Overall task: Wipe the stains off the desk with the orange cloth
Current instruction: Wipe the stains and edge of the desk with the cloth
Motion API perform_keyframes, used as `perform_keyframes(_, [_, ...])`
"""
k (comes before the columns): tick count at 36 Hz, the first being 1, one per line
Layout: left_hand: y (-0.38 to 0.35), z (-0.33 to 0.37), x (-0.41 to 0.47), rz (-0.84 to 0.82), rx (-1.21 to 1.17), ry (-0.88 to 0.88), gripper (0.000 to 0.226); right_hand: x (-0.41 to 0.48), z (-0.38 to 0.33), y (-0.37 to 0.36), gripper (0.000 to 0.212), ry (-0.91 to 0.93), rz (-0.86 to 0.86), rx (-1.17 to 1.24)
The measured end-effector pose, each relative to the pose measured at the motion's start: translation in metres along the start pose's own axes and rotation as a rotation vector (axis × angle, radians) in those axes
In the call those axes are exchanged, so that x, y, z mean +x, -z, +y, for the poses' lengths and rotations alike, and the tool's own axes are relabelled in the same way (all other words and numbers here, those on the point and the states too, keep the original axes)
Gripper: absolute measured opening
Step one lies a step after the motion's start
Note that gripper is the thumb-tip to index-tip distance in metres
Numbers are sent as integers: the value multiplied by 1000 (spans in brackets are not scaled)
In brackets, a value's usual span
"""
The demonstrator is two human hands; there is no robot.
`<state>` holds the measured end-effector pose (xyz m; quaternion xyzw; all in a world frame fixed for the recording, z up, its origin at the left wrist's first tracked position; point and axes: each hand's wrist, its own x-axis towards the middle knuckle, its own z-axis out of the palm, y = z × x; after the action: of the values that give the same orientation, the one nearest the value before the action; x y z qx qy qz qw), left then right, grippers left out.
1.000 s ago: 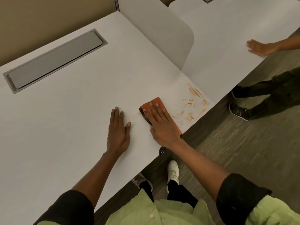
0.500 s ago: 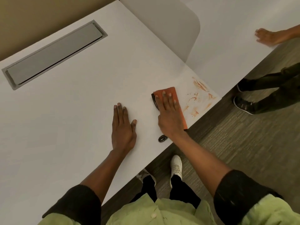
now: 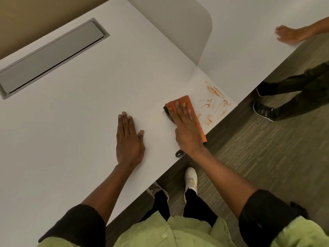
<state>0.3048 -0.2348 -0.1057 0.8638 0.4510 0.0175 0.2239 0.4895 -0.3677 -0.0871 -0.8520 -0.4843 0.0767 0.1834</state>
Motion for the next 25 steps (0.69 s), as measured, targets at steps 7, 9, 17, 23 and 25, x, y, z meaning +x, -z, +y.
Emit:
perform_keyframes(7, [0, 1, 0, -5, -28, 23, 71, -76, -31, -16, 88, 204, -55, 104])
perform_keyframes(9, [0, 2, 0, -2, -29, 19, 72, -65, -19, -14, 89, 203, -46, 94])
perform_keyframes(17, [-1, 4, 0, 20, 1, -2, 69, 27, 12, -3, 77, -70, 110, 5])
perform_keyframes(23, [-6, 10, -1, 77, 14, 15, 67, 0, -47, -32, 84, 71, 77, 106])
perform_keyframes(25, [-7, 9, -2, 79, 6, 13, 68, 12, -44, -31, 83, 119, 74, 104])
